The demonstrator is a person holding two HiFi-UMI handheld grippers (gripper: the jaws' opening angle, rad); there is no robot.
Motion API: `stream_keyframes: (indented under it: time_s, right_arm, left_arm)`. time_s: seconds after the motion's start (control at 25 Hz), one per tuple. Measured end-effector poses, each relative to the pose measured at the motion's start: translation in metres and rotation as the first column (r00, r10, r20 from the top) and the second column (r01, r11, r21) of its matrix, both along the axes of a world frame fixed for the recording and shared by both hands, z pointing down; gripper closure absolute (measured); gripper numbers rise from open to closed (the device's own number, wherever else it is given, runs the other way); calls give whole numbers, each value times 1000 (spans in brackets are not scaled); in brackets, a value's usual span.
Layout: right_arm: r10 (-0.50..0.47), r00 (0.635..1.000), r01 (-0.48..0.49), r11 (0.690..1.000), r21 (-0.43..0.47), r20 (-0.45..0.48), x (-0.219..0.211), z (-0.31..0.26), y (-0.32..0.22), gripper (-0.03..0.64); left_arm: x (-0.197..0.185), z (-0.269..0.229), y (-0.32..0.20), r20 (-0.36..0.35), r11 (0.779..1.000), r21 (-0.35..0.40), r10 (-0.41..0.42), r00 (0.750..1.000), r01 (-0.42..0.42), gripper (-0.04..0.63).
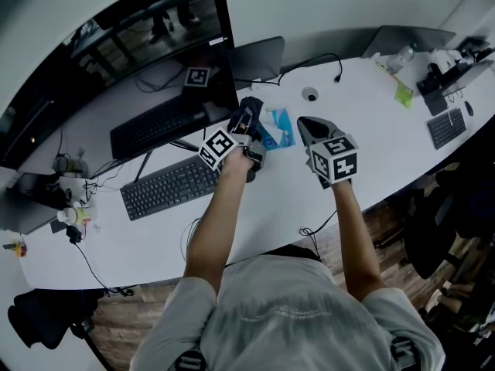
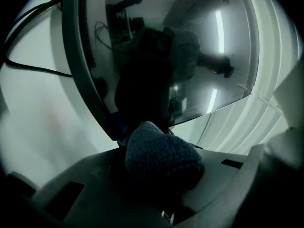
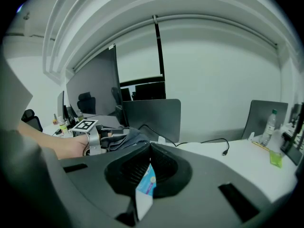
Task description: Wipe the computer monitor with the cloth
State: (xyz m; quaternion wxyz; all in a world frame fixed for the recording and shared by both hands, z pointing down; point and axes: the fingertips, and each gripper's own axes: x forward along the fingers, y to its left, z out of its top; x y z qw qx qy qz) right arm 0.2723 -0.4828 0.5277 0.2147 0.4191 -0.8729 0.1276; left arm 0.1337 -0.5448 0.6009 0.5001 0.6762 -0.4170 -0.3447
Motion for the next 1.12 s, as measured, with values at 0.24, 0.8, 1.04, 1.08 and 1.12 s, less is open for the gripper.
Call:
stream_keyframes:
  time_s: [0.24, 0.8, 1.04, 1.08, 1.12]
  right_arm:
    - [8, 1000, -9, 1000, 26, 23, -3, -13, 0, 615]
    - [59, 995, -64, 996, 65, 76, 5, -50, 5, 615]
    - [37, 994, -45, 996, 78, 106, -6, -77, 9, 615]
    - [37, 994, -46, 996, 82, 107, -7, -81, 9, 615]
    - [37, 993, -46, 995, 87, 109, -8, -85, 8, 615]
  left_arm:
    - [-2, -48, 1, -28, 997, 62, -48, 998, 50, 546]
    - [-3, -181, 5, 17, 964, 254, -86, 996, 79, 546]
    - [-2, -230, 9, -13, 947, 303, -105, 994, 104, 546]
    - [-3, -240, 10, -20, 943, 314, -106, 994, 107, 546]
    - [-5, -250, 10, -27, 940, 324, -107, 994, 110, 546]
